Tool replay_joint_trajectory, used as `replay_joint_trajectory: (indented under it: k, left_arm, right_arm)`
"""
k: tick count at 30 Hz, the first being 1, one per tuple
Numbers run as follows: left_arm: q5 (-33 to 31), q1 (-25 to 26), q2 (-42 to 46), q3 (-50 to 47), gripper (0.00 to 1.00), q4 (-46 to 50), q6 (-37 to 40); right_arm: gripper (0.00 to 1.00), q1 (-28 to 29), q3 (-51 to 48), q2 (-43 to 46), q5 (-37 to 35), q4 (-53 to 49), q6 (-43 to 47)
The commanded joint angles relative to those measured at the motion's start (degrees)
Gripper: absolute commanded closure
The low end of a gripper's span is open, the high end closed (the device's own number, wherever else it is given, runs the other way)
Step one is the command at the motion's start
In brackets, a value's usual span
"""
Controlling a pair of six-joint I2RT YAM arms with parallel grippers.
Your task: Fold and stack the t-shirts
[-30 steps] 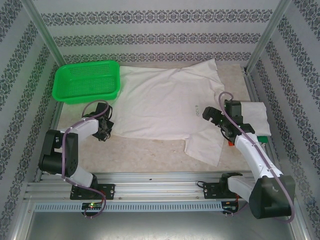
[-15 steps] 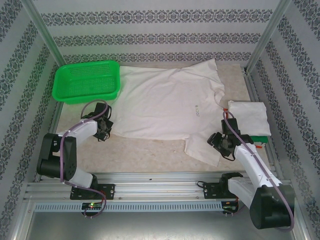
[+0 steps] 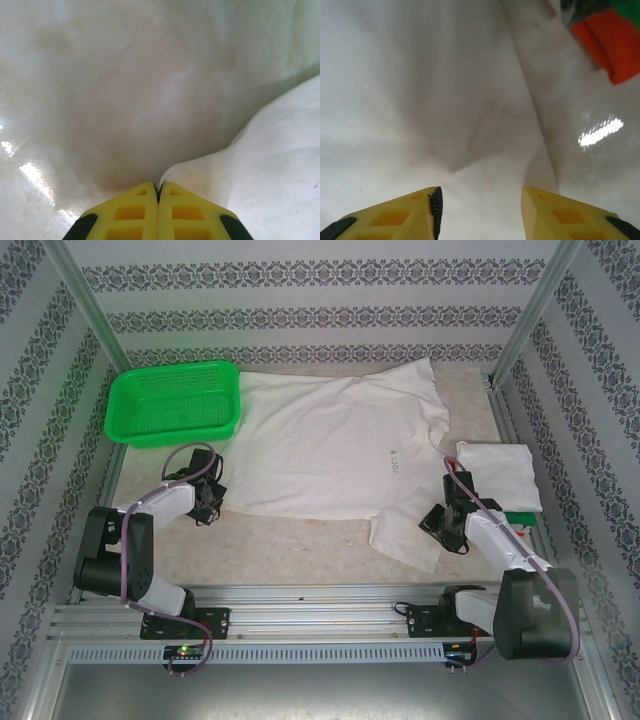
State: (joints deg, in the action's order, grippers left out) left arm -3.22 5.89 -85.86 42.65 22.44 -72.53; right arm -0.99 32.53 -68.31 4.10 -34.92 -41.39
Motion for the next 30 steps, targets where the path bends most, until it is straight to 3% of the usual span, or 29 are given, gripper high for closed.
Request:
replay_joint_trajectory:
  k: [1, 14, 20, 22, 24, 25, 27, 30]
  left_arm:
    - [-0.47, -0.44, 1.43, -0.82, 1.00, -0.99, -0.79]
    - [-1.00, -0.44, 2.62, -1.00, 1.00, -0.99, -0.69]
    - [-1.10, -0.44, 2.53, -0.91, 1.00, -1.07, -0.76]
    - [-1.04, -0.44, 2.63, -0.85, 1.00, -1.08, -0.73]
    - [-1.00, -0.44, 2.80, -0.83, 1.00, -1.09, -0.68]
    - [-1.09, -0.49, 2.84, -0.87, 1.00, -1.08, -0.68]
    - [-1.16, -0.44, 2.98, -0.83, 1.00, -1.03, -0.62]
    - [-1.12, -0.44, 3.07, -0.82, 1.00, -0.99, -0.50]
  right_arm:
    - [0.57, -0.83, 1.80, -2.33, -0.97, 1.53, 2.85]
    - [0.59, -1.03, 2.98, -9.75, -0.63, 4.07, 3.62]
    - [0.94, -1.09, 2.45, -9.61, -0.65, 3.81, 3.33]
    - [1.00, -1.05, 2.62, -8.94, -0.91, 3.55, 3.24]
    - [1.00, -1.05, 2.79, -8.04, -1.19, 3.14, 3.07]
    - [0.92, -1.09, 3.03, -7.53, -1.20, 2.65, 3.04]
    - [0.65, -1.03, 3.32, -6.03, -1.02, 1.53, 2.83]
    - [0.62, -0.56, 2.62, -1.65, -1.36, -0.90, 1.13]
